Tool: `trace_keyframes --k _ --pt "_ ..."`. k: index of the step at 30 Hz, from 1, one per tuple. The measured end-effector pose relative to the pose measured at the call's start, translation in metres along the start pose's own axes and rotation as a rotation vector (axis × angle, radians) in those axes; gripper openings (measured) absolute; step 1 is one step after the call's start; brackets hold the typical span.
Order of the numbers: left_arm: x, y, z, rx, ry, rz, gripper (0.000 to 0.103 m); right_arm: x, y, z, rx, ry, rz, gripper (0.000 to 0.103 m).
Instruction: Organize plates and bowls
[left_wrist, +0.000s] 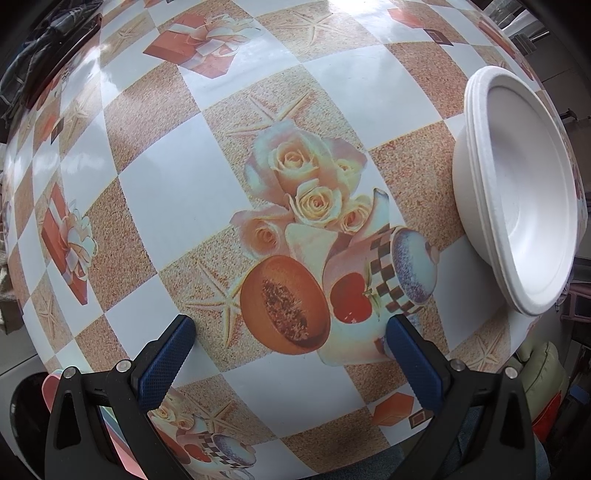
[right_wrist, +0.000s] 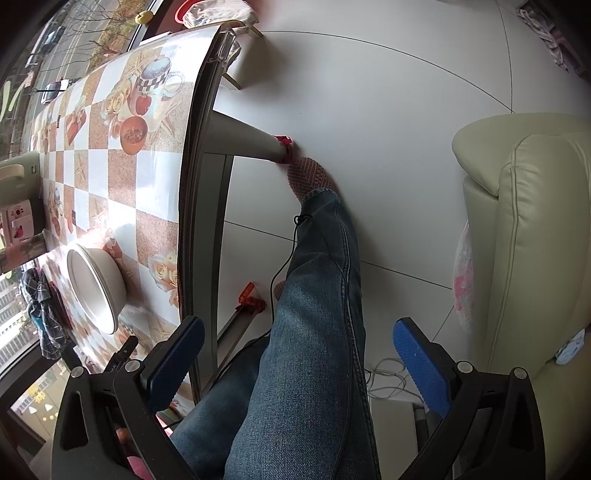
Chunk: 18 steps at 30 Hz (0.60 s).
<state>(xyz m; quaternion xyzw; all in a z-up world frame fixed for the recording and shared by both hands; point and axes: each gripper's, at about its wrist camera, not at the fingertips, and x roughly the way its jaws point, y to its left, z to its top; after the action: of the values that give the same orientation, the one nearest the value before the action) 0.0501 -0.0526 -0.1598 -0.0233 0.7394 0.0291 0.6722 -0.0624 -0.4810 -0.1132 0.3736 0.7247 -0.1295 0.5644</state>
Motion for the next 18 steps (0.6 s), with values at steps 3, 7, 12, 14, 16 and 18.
trace_keyframes --k 3,7,12,14,16,18 --pt "-0.001 -0.002 0.000 0.003 -0.007 0.000 0.103 0.002 0.001 -0.001 -0.001 0.005 -0.006 0.103" --pt "-0.002 -0.001 -0.003 0.003 -0.019 -0.001 0.103 0.002 0.007 0.001 -0.021 0.009 -0.023 0.103" --pt "-0.005 0.001 -0.012 -0.018 -0.070 -0.003 0.103 0.005 0.028 0.004 -0.102 0.027 -0.077 0.103" --pt "-0.008 0.003 -0.019 -0.041 -0.123 -0.004 0.103 0.006 0.041 0.005 -0.157 0.035 -0.104 0.103" --pt "-0.009 0.004 -0.026 -0.059 -0.171 -0.002 0.103 0.007 0.056 0.007 -0.221 0.039 -0.126 0.103" --pt "-0.009 0.003 -0.028 -0.036 -0.167 -0.001 0.103 0.007 0.075 0.007 -0.293 0.037 -0.148 0.103"
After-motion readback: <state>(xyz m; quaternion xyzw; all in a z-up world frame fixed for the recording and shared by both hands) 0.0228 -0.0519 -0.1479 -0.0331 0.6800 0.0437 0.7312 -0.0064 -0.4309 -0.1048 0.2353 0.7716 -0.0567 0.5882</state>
